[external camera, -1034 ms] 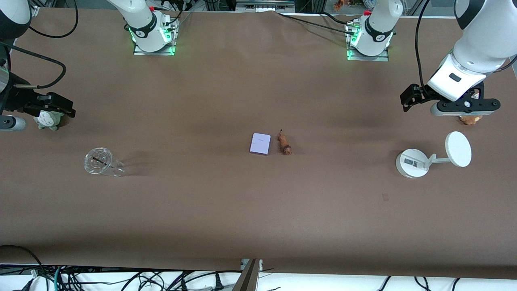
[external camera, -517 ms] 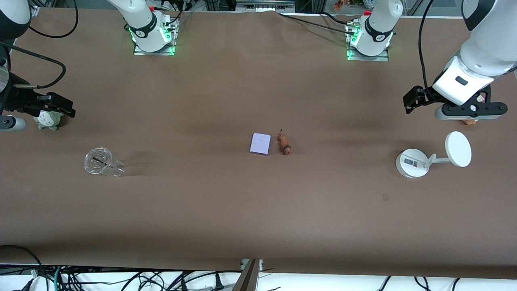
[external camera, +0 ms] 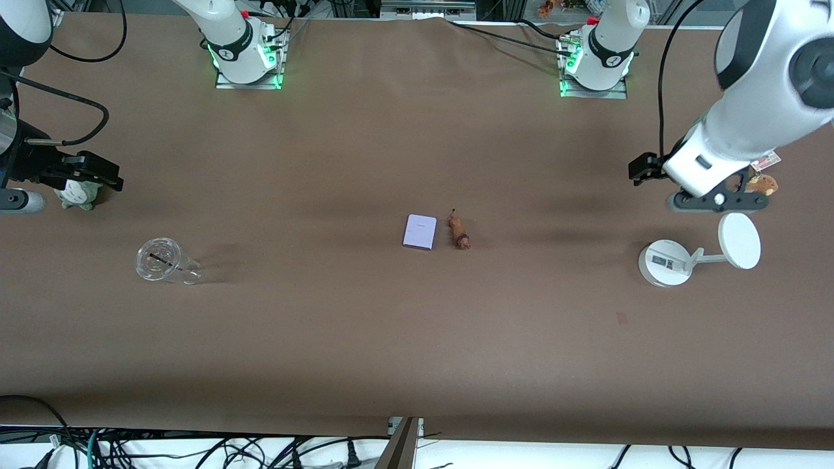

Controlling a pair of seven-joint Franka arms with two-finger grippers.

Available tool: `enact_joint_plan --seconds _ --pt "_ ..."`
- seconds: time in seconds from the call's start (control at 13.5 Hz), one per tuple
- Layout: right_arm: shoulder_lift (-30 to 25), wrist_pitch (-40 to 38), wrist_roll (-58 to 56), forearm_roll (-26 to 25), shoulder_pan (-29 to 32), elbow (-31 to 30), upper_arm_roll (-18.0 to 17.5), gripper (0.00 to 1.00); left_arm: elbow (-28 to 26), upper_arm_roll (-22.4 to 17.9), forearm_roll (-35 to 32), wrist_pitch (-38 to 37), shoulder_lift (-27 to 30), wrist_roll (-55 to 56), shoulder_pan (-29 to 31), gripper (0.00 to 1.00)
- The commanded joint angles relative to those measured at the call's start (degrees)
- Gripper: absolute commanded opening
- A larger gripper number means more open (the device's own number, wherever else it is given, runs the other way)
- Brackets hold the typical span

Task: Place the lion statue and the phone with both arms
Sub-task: 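Reach the left gripper toward the brown lion statue beside the phone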

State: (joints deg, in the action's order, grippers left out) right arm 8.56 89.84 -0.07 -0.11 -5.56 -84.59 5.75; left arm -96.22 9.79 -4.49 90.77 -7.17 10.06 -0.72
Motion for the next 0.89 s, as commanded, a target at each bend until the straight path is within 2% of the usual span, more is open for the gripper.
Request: enact_joint_plan --seconds 0.0,0.15,0.3,0.52,0.66,0.81 --pt "0.84 0.07 -0.1 0.81 0.29 1.36 -0.21 1.0 2.18 0.75 0.88 -1.83 -3.09 0.22 -0.94 1.0" --pt "2.85 0.77 -0.1 0.37 0.02 1.36 -0.3 1.0 1.74 2.07 5.27 2.98 -5.29 3.8 -2.53 1.0" --pt "4.97 1.48 -0.1 0.99 0.2 1.36 -0.3 1.0 2.35 2.6 14.12 9.03 -8.63 8.73 -3.76 1.0" --pt "5.76 1.57 0.86 1.08 0.02 1.36 -0.3 1.0 2.35 2.43 14.34 19.93 -14.16 20.31 -11.73 1.0" --pt "7.69 2.27 0.17 0.99 -0.15 1.45 -0.38 1.0 3.31 2.42 13.21 28.28 -20.65 24.13 -14.83 1.0" --pt "9.97 4.63 -0.01 0.9 -0.33 1.54 -0.91 1.0 4.46 2.08 10.04 30.25 -23.67 26.14 -19.2 1.0"
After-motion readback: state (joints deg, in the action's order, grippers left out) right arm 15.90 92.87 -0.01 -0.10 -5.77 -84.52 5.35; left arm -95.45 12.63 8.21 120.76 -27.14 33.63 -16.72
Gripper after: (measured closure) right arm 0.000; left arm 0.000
